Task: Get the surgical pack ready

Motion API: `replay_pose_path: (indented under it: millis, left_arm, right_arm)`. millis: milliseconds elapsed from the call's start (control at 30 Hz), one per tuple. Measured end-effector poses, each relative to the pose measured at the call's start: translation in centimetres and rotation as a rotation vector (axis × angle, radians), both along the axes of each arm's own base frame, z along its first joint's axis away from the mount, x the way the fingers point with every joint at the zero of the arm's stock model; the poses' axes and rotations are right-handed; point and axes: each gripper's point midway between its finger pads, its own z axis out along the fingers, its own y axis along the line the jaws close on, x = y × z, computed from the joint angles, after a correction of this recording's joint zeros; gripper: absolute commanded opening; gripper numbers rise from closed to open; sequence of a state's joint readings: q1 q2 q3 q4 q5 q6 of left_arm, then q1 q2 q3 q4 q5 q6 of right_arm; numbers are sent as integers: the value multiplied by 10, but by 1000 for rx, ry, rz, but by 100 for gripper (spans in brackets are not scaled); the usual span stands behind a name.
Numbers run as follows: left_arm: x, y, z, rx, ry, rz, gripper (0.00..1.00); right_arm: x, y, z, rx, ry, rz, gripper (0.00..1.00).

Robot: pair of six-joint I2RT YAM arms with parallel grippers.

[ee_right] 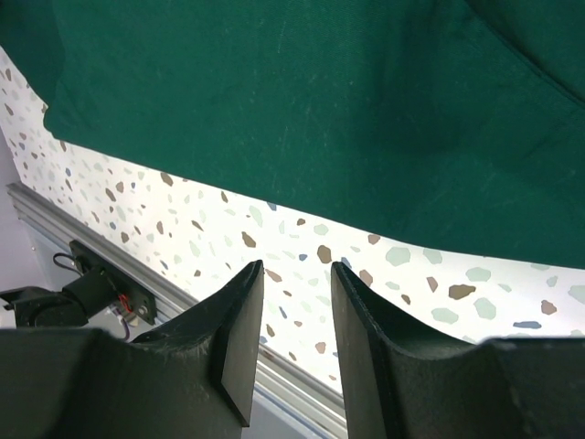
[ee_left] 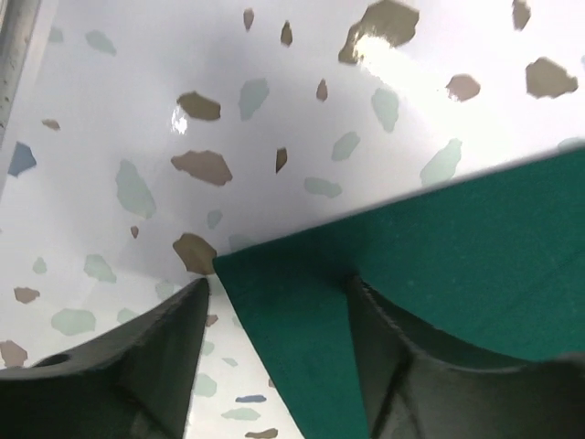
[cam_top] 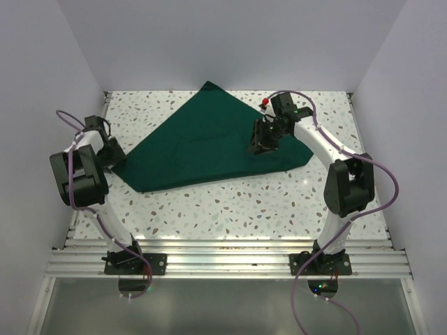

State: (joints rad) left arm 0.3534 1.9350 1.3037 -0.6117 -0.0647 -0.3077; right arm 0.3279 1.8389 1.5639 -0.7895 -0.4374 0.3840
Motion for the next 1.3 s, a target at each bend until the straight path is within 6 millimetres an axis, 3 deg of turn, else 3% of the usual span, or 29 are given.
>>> replay_pose_path:
  millis: [67,200,267,333,367,567,700,833,1033,1300]
  left_arm:
    - [4,1,0,1,-10,-13,56]
    - [18,4,1,1,-44,-27,31]
    - [25,5,2,-6,-68,-37,24]
    - [30,2,2,-20,-89,-46,4]
    - [32,1,2,-28,-96,-49,0]
    - [35,-14,4,-61,-111,-79,0]
    - [25,-43,14,-98,-116,-103,0]
    - [20,-73,49,-120,-190,-126,0]
    - [25,-105,112,-142,-350,-136,0]
    - [40,-126,154,-234,-421,-99,0]
  right_arm:
    - [0,0,0,0,0,0,39]
    - [0,0,0,-1,2,0,39]
    - [-1,0,-1,-3,3,1,38]
    - [-1,-1,-1,-4,4,3,38]
    - [-1,-1,-1,-5,4,3,38]
    - [0,-8,-13,-43,34,-17,31]
    - [9,-18,-37,-120,94,-48,29]
    - [11,-33,-60,-216,141,-79,28]
    - [12,-55,-69,-311,154,-106,27]
    - [24,-79,-88,-399,168,-136,26]
